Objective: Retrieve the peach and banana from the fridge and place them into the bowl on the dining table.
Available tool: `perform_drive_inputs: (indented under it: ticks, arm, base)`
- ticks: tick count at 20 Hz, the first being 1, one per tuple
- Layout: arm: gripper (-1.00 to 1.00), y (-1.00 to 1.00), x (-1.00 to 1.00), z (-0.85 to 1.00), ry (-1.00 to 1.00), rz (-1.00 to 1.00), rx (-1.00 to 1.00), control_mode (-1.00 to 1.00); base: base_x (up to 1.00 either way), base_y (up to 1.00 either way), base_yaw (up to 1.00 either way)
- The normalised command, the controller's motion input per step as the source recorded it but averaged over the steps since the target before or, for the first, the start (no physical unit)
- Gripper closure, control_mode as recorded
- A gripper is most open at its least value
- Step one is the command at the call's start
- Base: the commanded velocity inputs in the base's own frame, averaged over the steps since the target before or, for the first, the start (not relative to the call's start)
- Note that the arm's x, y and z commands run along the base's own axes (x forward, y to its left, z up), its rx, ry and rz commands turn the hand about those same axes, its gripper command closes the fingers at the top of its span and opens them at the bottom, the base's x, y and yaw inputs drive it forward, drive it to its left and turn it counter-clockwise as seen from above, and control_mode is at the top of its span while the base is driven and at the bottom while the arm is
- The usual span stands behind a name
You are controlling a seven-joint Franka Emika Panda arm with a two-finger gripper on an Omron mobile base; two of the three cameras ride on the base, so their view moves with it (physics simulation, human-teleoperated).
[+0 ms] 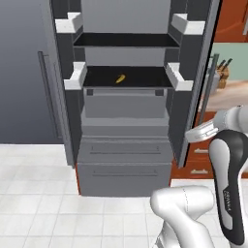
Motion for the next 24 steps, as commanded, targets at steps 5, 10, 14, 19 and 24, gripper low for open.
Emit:
perform_drive_inputs:
  ticks: [5,10,14,19,24]
  arm:
    - [-1.0,0.0,0.0,0.0,0.0,0.0,0.0,1.0]
    - [-1.0,0.0,0.0,0.0,0.0,0.0,0.0,1.0]
    - [-1.0,0.0,0.0,0.0,0.0,0.0,0.0,1.0]
    - [-1.0,0.0,0.0,0.0,0.0,0.0,0.0,1.0]
    - [-1.0,0.0,0.0,0.0,0.0,0.0,0.0,1.0]
  base:
    - [0.85,0.66,-0.34]
    - [0.82,0.9,-0.36]
    - [0.72,0.98,-0.35]
    - [0.51,0.3,-0.22]
    - [0.37,-0.58,-0.03]
